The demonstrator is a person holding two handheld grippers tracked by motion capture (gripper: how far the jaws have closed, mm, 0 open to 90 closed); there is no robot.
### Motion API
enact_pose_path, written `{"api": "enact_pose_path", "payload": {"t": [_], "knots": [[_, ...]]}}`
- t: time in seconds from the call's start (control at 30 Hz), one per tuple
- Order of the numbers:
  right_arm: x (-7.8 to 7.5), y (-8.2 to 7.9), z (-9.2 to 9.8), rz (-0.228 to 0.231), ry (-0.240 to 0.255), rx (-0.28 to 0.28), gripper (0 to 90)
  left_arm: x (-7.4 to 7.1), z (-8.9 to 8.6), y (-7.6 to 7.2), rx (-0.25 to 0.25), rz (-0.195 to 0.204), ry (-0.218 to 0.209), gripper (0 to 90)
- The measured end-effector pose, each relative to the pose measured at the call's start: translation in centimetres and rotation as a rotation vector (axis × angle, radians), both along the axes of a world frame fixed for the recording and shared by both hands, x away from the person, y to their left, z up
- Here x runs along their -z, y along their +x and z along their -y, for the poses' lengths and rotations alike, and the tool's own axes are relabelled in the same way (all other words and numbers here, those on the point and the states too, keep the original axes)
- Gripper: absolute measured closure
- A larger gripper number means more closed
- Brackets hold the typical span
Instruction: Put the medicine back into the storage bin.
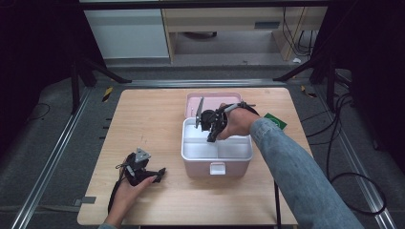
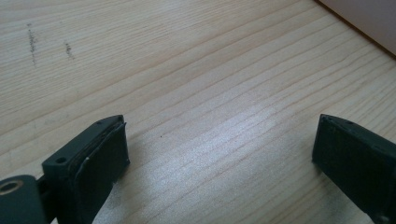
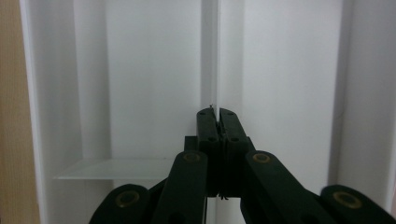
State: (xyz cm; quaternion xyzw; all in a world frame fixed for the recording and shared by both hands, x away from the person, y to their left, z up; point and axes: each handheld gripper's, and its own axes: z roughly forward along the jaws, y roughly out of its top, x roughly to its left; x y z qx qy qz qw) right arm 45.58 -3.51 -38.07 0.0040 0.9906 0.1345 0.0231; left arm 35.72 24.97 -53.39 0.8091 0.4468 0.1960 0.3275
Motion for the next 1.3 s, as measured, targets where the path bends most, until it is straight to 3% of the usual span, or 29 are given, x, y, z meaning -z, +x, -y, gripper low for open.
{"api": "enact_pose_path", "payload": {"t": [0.37,0.4,0.5,0.53,0.7,0.8,0.83,0.93,1.3], "knots": [[-2.8,-0.6,1.2,0.046,0.069,0.018,89.9,0.0,0.0,0.0,0.0,0.001,-0.001,2.8],[-3.8,-0.8,1.8,0.062,0.099,0.035,89.8,0.0,0.0,0.0,-0.001,0.0,0.002,2.8],[-4.8,-1.0,2.4,0.076,0.133,0.046,89.9,0.0,0.0,0.0,-0.003,0.001,0.001,2.8],[-5.8,-1.3,3.1,0.094,0.173,0.059,89.9,0.0,0.0,0.0,-0.005,0.001,0.002,2.8],[-7.6,-1.6,4.8,0.13,0.214,0.097,89.9,0.0,0.0,0.0,-0.005,0.0,0.002,2.7],[-9.1,-1.9,7.2,0.171,0.257,0.146,89.9,0.0,0.0,0.0,-0.005,0.001,0.001,2.7],[-9.1,-1.9,7.2,0.171,0.257,0.146,89.9,0.0,0.0,0.0,-0.005,0.001,0.001,2.7],[-9.9,-2.1,10.2,0.183,0.261,0.209,89.9,0.0,0.0,0.0,-0.006,0.001,0.001,2.7],[-9.8,-3.1,16.9,0.23,0.25,0.349,89.9,0.0,0.0,0.0,-0.005,0.001,0.001,2.7]]}}
